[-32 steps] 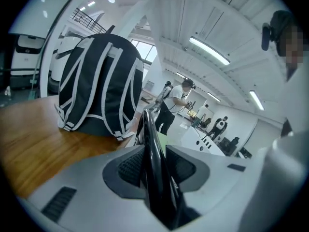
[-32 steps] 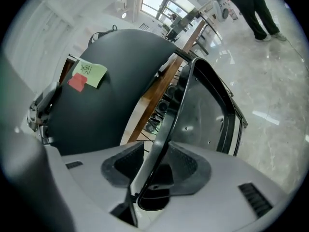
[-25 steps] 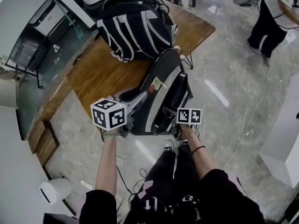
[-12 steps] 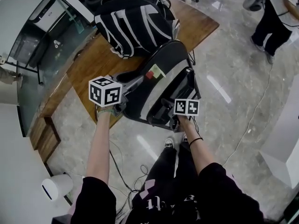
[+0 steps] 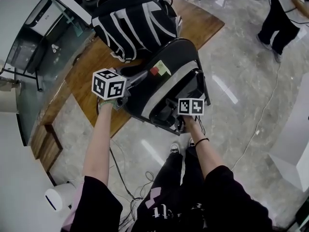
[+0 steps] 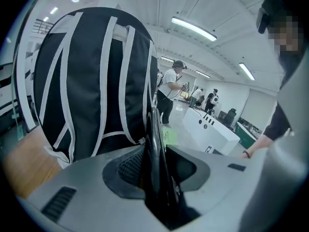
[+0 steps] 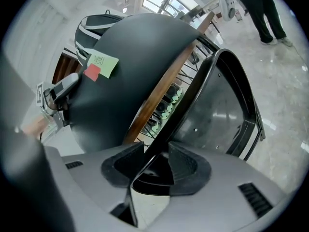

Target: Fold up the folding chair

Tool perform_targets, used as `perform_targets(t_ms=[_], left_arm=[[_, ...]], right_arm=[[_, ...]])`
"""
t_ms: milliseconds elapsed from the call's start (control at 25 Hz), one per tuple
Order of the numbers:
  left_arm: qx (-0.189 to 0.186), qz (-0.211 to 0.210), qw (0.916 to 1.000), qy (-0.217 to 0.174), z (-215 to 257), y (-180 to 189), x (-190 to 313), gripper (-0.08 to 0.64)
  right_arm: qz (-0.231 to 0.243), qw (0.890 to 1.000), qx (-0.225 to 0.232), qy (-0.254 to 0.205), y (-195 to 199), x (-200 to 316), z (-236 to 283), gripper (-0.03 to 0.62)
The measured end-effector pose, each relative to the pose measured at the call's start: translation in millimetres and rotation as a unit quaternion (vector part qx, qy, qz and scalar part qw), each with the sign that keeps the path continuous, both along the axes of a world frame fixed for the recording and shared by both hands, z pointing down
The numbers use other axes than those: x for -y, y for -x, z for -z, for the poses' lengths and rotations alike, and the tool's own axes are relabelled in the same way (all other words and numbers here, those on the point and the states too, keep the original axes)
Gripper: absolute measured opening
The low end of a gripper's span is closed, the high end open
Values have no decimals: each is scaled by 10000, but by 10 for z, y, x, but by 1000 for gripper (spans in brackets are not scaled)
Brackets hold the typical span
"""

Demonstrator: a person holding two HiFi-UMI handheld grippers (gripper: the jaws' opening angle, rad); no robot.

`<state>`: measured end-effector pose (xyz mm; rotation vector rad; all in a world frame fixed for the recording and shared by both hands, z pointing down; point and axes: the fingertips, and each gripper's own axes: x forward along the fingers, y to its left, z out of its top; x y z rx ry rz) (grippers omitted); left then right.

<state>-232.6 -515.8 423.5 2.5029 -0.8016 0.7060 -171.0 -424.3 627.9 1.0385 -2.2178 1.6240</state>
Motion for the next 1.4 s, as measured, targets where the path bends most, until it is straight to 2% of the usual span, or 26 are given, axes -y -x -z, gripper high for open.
perform_targets(t_ms=[120,240,360,480,640,760,920,1040,1200,1400], left_arm=[[-182,-80,9996,191,-16,-7,28,130],[-160,-98,9998,105,-6,-12,35,130],[50,-17,9996,-276,24,1,16,133],[172,238,9959,-861,144,52,7,135],[-150,824,9872,-1356,511,220,-83,135],[-340,906,9840,-1497,778,276,-309,133],[-467,935,9846,-1401,893,262,-782,133],[-793,1037,9838,-1230,894,188,-1199,133],[-1165,895,9849,-919,797,-43,-1852,132],[-1246,690,9885,-515,574,-293,-2639,120]], right_arm=[[29,10000,-42,-28,4,22,-24,169],[41,10000,17,-88,13,32,-32,169],[147,9996,-116,-192,26,-1,-20,169],[214,9987,-396,-223,0,-42,7,169],[78,9993,-158,-330,-73,-154,264,169],[199,9981,-57,-577,-124,-300,578,169],[502,9942,-126,-948,-117,-618,1009,169],[531,9904,-276,-1249,-124,-890,1321,167],[439,9864,-417,-1527,-141,-1331,1639,161],[169,9856,-234,-1668,-156,-1901,1956,155]])
